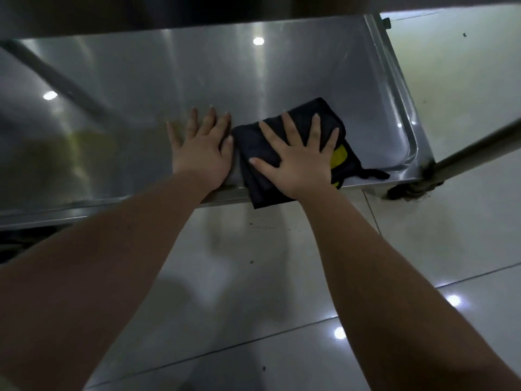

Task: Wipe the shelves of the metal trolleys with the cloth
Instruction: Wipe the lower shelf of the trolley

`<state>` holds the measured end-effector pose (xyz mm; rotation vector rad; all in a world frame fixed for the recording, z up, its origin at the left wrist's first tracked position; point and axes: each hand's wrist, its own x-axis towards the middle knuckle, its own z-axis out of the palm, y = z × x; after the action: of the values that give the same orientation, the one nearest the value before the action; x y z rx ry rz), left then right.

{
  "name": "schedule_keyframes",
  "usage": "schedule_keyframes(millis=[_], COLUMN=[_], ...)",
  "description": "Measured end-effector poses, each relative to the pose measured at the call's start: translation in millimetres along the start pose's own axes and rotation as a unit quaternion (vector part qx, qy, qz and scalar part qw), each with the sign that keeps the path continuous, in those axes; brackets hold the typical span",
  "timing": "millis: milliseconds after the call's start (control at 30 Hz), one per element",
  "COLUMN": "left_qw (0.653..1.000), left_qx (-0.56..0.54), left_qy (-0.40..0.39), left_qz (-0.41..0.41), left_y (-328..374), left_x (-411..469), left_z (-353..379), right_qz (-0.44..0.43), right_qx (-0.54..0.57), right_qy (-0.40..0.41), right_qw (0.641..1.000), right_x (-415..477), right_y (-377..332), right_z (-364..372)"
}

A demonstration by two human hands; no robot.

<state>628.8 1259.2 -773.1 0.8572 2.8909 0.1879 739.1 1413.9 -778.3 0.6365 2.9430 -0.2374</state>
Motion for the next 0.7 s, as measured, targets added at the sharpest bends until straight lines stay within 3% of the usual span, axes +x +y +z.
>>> schedule_keyframes(millis=[267,433,567,633,700], left_qw=[0.994,0.994,0.995,0.995,0.995], left_qx=[0.038,0.045,0.032,0.029,0.032], left_qy=[-0.023,-0.018,-0.005,-0.002,0.0], left_qz=[-0.096,-0.094,-0.095,-0.095,-0.098], left_y=[-185,-197,-194,-194,-195], left_x=[-34,-34,-35,-34,-33], left_z=[-28,-23,-20,-19,-18], right_qz=[0.021,0.041,0.134,0.178,0.15], right_qx=[-0.032,-0.04,-0.013,0.004,0.005], right_qy=[-0.012,-0.011,-0.047,-0.043,-0.035], right_qw=[0.999,0.998,0.99,0.983,0.988], right_x=[0,5,38,62,86], right_y=[-1,-2,-16,-41,-88], right_z=[1,3,-10,-14,-12])
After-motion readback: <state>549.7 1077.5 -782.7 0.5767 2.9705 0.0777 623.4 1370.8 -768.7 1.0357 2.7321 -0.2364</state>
